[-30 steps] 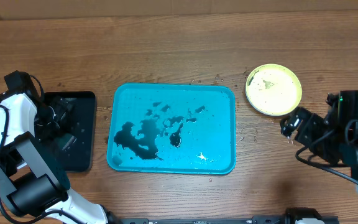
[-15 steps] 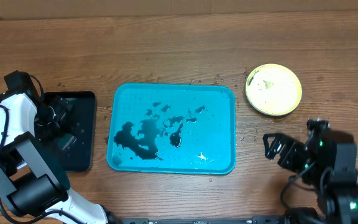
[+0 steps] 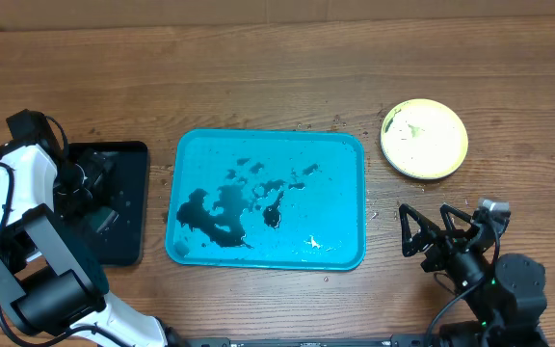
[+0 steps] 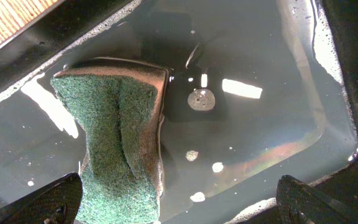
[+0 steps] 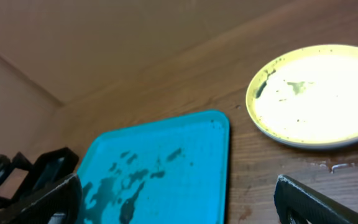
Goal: Clean dirty plates on tray and stack at the side
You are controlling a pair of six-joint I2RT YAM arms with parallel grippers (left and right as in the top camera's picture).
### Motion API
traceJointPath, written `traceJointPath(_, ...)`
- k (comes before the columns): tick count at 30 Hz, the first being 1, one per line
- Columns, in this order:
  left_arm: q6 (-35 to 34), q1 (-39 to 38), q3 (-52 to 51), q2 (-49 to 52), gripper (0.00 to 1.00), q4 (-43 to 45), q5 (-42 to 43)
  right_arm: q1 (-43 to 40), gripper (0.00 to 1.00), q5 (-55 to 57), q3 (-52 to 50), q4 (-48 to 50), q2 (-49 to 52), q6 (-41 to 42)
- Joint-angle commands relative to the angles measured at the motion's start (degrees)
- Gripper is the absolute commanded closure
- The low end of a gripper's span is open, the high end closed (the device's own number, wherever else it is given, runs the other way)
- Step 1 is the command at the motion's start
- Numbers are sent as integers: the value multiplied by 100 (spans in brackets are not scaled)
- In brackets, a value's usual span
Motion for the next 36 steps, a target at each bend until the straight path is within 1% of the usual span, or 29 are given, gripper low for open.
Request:
traceJointPath(1, 48, 22, 105, 74, 0, 4, 13, 31, 0, 302, -470, 461, -385, -63)
traceJointPath(9, 48, 22, 105, 72, 0, 4, 13, 24, 0, 503, -1440, 1799, -782, -68)
traceJointPath(13, 48, 22, 105, 74, 0, 4, 13, 24, 0, 595, -1731, 2184, -894, -68)
traceJointPath(18, 48, 20, 105, 72, 0, 4, 13, 20, 0, 627, -1980, 2315, -1231, -181)
traceJointPath(23, 48, 22, 105, 72, 0, 4, 13, -17, 0, 664, -2151, 2533, -1250, -201)
traceJointPath(29, 48, 22, 105, 72, 0, 4, 13, -81, 0, 1167, -2164, 2505, -1250, -247)
traceJointPath(35, 48, 22, 105, 72, 0, 4, 15, -238, 0, 1191, -2164, 2481, -1250, -1141)
traceJointPath(36, 48, 22, 105, 74, 0, 4, 13, -308, 0, 1198, -2164, 2479, -1250, -1432)
